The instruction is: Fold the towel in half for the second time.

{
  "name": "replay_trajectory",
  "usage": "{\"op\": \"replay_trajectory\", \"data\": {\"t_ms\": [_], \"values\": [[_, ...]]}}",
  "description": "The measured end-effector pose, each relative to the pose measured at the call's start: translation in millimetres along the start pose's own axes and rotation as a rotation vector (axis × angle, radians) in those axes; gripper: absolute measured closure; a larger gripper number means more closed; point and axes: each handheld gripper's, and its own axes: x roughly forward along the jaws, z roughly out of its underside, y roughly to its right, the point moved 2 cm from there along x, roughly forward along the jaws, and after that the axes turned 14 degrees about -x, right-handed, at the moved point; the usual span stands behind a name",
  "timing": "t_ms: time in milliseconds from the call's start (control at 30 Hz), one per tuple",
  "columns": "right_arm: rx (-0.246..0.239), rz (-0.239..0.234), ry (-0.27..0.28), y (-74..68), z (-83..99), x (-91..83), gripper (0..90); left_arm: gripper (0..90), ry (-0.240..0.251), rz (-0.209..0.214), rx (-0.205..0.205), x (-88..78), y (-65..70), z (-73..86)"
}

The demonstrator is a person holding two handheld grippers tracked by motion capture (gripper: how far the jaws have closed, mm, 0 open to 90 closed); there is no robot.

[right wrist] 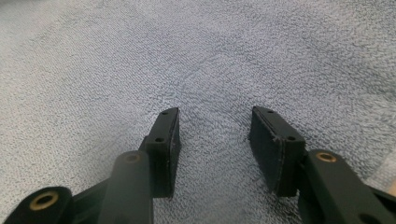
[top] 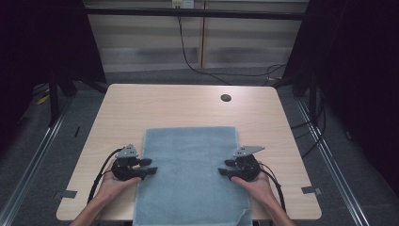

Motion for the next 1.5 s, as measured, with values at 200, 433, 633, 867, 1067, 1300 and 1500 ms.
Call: {"op": "replay_trajectory", "data": {"t_ms": [200, 433, 633, 867, 1067, 1300, 1500], "values": [[0.008, -0.024, 0.001, -9.9, 5.2, -7.2, 53.2, 52.1, -0.015, 0.021, -0.005, -6.5, 8.3, 8.8], [0.008, -0.06, -0.008, -29.2, 13.5, -20.2, 53.1, 50.7, -0.04, 0.033, 0.012, -15.2, 24.0, 22.1], [-0.018, -0.094, -0.045, -54.4, 19.1, -33.2, 53.0, 45.5, -0.089, 0.034, 0.03, -23.9, 43.1, 33.5], [0.011, -0.094, 0.001, -36.6, 11.4, -43.3, 50.7, 43.7, -0.069, 0.039, 0.048, -26.2, 38.8, 17.5], [0.038, 0.024, 0.05, 24.9, -9.3, -40.4, 50.7, 44.0, 0.004, 0.009, -0.014, -16.1, 8.5, -26.0], [0.086, 0.075, 0.01, 70.2, -17.1, -9.1, 48.0, 42.0, 0.048, -0.025, -0.065, 3.7, -24.7, -54.7], [0.094, 0.094, -0.003, 85.8, -11.6, 3.4, 46.7, 39.0, 0.057, -0.07, -0.062, 8.7, -39.5, -58.8]]}}
